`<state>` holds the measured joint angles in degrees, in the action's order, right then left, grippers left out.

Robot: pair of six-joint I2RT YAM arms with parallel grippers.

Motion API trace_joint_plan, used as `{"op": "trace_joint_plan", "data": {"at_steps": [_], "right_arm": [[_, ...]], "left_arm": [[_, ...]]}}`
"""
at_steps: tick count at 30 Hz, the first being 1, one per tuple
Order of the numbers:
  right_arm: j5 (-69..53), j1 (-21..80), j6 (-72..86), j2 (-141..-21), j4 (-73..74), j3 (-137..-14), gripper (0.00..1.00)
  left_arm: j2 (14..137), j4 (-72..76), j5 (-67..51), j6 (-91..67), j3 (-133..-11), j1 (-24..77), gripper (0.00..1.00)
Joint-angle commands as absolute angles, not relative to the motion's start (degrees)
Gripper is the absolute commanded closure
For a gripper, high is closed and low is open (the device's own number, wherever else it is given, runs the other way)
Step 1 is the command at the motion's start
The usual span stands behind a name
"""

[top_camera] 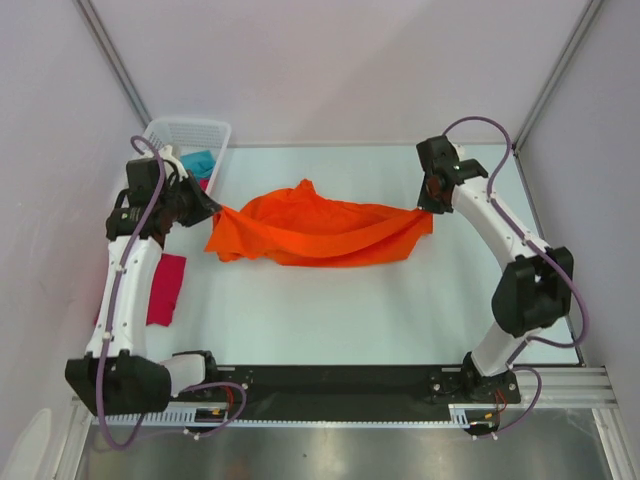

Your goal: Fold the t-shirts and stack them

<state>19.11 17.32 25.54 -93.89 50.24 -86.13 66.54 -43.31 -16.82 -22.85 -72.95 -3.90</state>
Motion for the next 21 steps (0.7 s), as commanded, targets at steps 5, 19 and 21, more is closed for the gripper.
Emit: {"op": "trace_joint_plan", "data": {"at_steps": [5,19,21], "right_arm": [[19.69,17.14,25.05,-100.37,49.75,-94.84,1.00],[18.11,12.31,25.05,-113.80,50.18,-109.31,1.00],[18.11,11.87,24.61,-118.88,53.76,-116.76,0.97]], "left_arm": [[71.63,-42.10,-15.74,-22.32,-77.08,-4.48,0.95],[90.78,-38.93,-16.16,-23.82,-88.30,-4.48,0.76],[92.45,-39.73,-17.48,-24.43,-89.47,-4.39,0.76]]}}
